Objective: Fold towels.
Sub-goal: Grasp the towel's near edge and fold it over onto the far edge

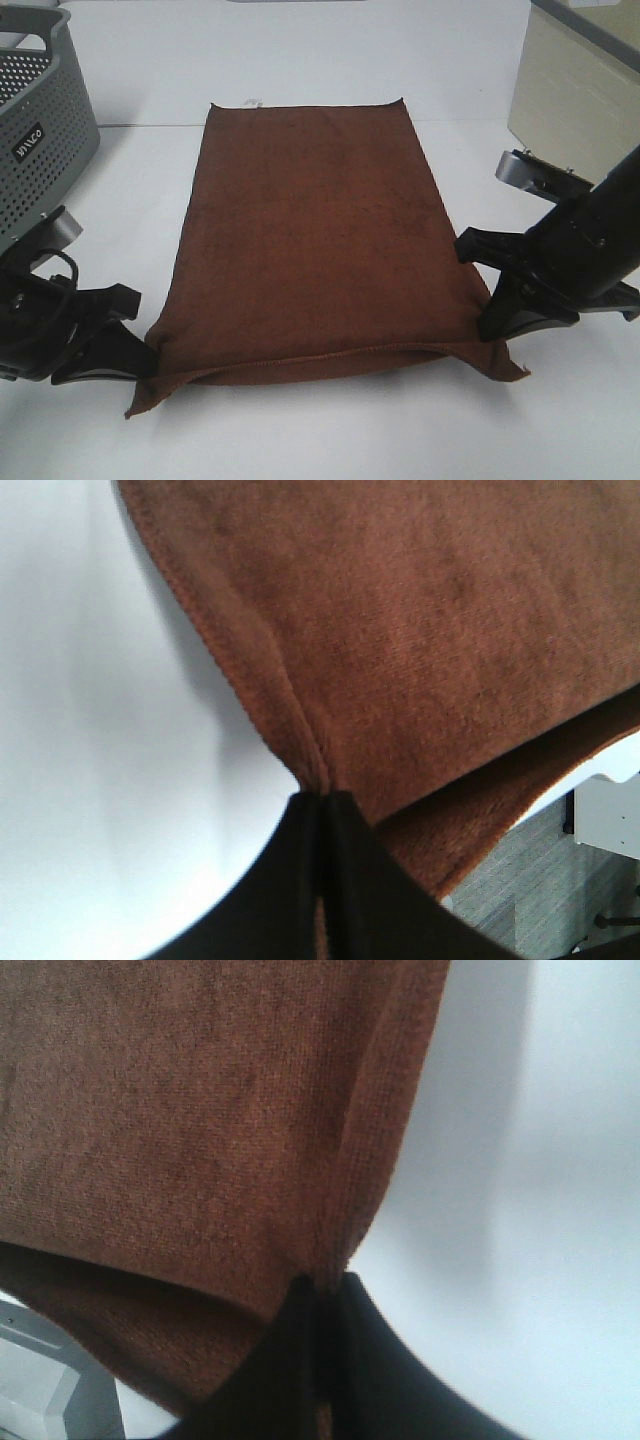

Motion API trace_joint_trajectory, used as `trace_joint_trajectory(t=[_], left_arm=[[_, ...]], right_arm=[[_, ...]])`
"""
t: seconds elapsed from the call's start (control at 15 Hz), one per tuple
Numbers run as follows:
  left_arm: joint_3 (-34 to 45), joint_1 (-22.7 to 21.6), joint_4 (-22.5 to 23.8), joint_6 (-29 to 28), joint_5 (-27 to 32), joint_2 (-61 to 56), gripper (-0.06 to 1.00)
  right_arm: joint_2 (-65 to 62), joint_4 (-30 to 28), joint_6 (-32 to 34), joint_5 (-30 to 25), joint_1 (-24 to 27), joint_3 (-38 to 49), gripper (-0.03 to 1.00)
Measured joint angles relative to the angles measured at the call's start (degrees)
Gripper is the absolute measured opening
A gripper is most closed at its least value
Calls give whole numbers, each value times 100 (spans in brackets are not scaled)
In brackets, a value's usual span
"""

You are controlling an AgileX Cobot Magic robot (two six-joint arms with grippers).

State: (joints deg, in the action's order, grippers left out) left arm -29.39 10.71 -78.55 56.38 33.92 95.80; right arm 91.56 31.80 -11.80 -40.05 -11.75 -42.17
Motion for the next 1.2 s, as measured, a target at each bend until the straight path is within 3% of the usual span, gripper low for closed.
trace_joint_trajectory(t=[0.4, 0.67, 0.93, 1.2], left_arm=[[859, 0, 11, -138, 367, -768, 0], [814, 0, -69, -178, 384, -785, 0], [0, 0, -69, -688, 332, -762, 0], [-1215, 0, 785, -1461, -298, -739, 0]], right_arm=[[-911, 0, 120, -172, -23, 1106, 0], [-974, -11, 149, -57, -23, 1146, 0], [-768, -103, 149, 0, -23, 183, 0], [178, -109, 149, -63, -23, -1346, 0]])
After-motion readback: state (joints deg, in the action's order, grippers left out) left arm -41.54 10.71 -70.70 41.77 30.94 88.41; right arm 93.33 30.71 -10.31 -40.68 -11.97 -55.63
